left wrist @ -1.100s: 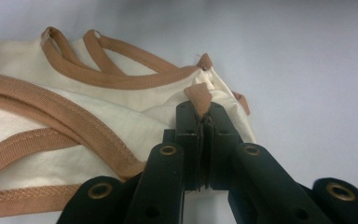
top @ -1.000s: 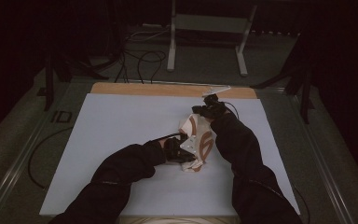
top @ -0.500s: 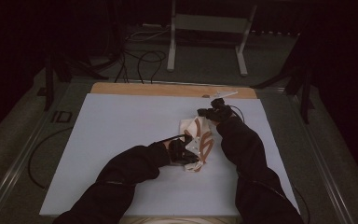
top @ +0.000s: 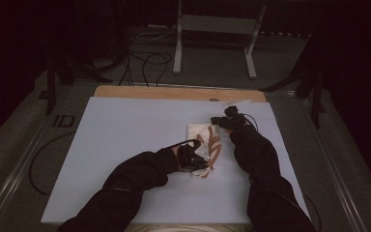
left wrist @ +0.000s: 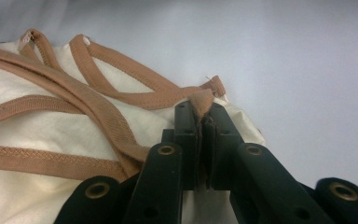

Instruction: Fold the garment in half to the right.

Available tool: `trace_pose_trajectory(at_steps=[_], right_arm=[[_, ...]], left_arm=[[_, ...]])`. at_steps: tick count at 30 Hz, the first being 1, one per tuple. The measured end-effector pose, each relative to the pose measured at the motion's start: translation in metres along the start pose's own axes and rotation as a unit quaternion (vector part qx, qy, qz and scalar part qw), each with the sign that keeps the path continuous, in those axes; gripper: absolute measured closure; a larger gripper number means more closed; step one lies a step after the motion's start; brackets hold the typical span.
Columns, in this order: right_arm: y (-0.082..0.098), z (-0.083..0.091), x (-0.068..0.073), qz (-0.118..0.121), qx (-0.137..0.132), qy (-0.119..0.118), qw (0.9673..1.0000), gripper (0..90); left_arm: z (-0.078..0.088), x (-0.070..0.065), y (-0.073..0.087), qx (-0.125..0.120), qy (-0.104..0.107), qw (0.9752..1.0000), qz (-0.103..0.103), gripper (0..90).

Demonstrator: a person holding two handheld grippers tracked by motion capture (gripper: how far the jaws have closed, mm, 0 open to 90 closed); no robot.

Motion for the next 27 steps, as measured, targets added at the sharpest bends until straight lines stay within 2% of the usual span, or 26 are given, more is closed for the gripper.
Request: trace_pose_trajectory(at_steps=[5, 8, 11, 12, 13, 17, 19, 22, 24, 25, 27], right_arm=[[0.003, 0.000, -0.001, 0.005, 0.005, 0.003, 1.0000, 86.6], [0.004, 0.001, -0.002, -0.004, 0.003, 0.005, 1.0000, 81.5], [0.001, 0.003, -0.001, -0.010, 0.005, 0.003, 0.9999, 68.2], [0.001, 0.003, -0.001, -0.009, 0.006, 0.005, 0.9999, 67.2], [-0.001, 0.004, 0.000, -0.012, 0.007, 0.002, 0.9999, 62.1], [-0.007, 0.008, 0.004, -0.007, 0.004, 0.001, 1.0000, 51.6], [-0.011, 0.010, 0.005, -0.010, 0.001, 0.004, 0.9999, 47.2], [-0.016, 0.011, 0.006, -0.011, -0.002, 0.007, 0.9999, 41.1], [-0.021, 0.014, 0.009, -0.011, -0.005, 0.003, 0.9999, 39.8], [-0.023, 0.015, 0.012, -0.008, -0.004, 0.004, 1.0000, 39.3], [-0.026, 0.016, 0.016, -0.008, -0.003, 0.002, 1.0000, 38.7]], left_arm=[[0.000, -0.001, -0.001, 0.004, -0.001, 1.0000, -0.001, 84.6], [0.002, -0.004, -0.004, -0.001, 0.005, 1.0000, 0.000, 77.7], [0.005, -0.008, -0.005, 0.000, 0.008, 1.0000, -0.002, 61.0], [0.006, -0.009, -0.007, -0.006, 0.012, 0.9999, -0.001, 57.8], [0.008, -0.009, -0.007, -0.006, 0.012, 0.9999, 0.001, 50.1], [0.014, -0.010, -0.011, -0.015, 0.014, 0.9997, 0.014, 37.4], [0.019, -0.010, -0.013, -0.021, 0.010, 0.9996, 0.016, 33.4], [0.027, -0.009, -0.017, -0.032, 0.002, 0.9989, 0.035, 25.4], [0.032, -0.009, -0.018, -0.036, 0.005, 0.9987, 0.035, 16.9], [0.035, -0.008, -0.019, -0.039, -0.004, 0.9985, 0.037, 13.7], [0.040, -0.008, -0.019, -0.043, -0.004, 0.9983, 0.039, 8.6]])
Point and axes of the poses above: each handheld gripper's, and its own axes: z roughly backward along the jaws, y roughly out of its underside, x roughly to its left, the point moved 8 cm from there along -z, roughly forward along the jaws, and after that the axes turned 10 degrees about -x, right-handed, at the moved point
